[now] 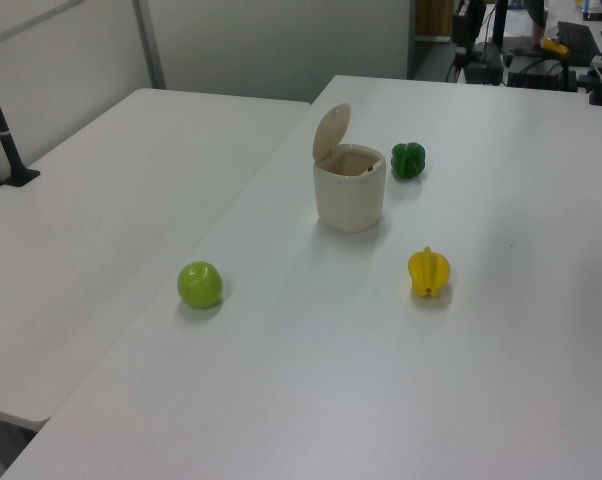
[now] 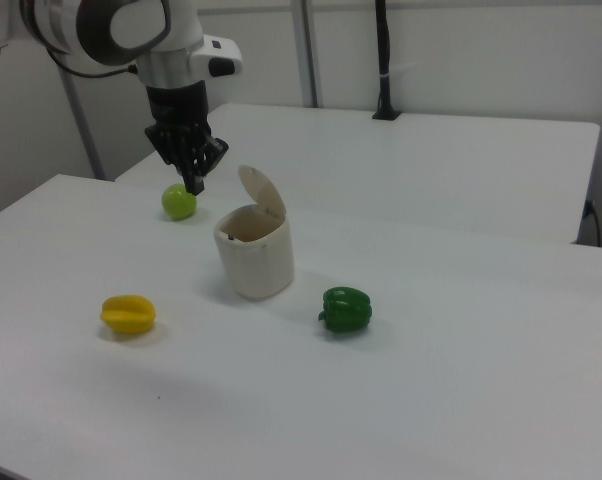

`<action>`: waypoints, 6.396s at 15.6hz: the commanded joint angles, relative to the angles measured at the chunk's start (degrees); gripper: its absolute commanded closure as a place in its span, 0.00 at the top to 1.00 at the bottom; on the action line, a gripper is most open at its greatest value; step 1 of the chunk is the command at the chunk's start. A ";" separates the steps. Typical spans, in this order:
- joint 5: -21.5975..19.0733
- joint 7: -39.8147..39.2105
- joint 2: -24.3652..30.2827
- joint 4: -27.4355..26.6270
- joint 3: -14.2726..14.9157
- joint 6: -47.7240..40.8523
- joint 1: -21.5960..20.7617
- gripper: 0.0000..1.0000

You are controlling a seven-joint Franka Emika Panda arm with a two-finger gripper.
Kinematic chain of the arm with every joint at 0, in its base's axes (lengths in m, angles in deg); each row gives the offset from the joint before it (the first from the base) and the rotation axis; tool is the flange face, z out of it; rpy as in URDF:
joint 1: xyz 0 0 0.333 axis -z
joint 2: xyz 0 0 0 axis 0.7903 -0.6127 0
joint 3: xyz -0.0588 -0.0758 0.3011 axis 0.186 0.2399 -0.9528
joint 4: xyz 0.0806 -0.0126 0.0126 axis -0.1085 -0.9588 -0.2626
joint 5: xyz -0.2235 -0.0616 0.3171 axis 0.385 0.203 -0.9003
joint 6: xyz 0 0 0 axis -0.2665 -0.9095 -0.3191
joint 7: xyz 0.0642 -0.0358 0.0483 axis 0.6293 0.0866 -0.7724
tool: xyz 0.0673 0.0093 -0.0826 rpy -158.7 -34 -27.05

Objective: Close garbage bin
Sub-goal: 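Move the gripper toward the bin, passing above the green pepper, then lower the gripper behind the raised lid and push it down, then press the lid flat onto the bin rim with the gripper tips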

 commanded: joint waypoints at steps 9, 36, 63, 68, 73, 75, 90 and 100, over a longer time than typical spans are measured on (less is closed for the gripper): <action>-0.71 1.84 -2.65 -0.24 0.54 8.22 -0.52 0.02; -0.80 14.85 -14.60 -0.15 0.10 45.12 -0.70 0.00; -0.09 14.33 -21.63 4.86 -0.25 45.16 -7.46 0.00; -0.89 13.89 -20.76 5.21 -0.16 32.50 -7.02 0.00; -0.10 13.89 -21.19 3.89 -0.08 30.29 -7.46 0.00; -0.10 13.89 -21.46 3.54 -0.08 30.20 -7.38 0.00; -0.01 13.01 -22.07 2.13 -0.08 27.21 -7.20 0.00; 1.58 13.80 -24.01 2.74 0.36 29.24 -7.90 0.00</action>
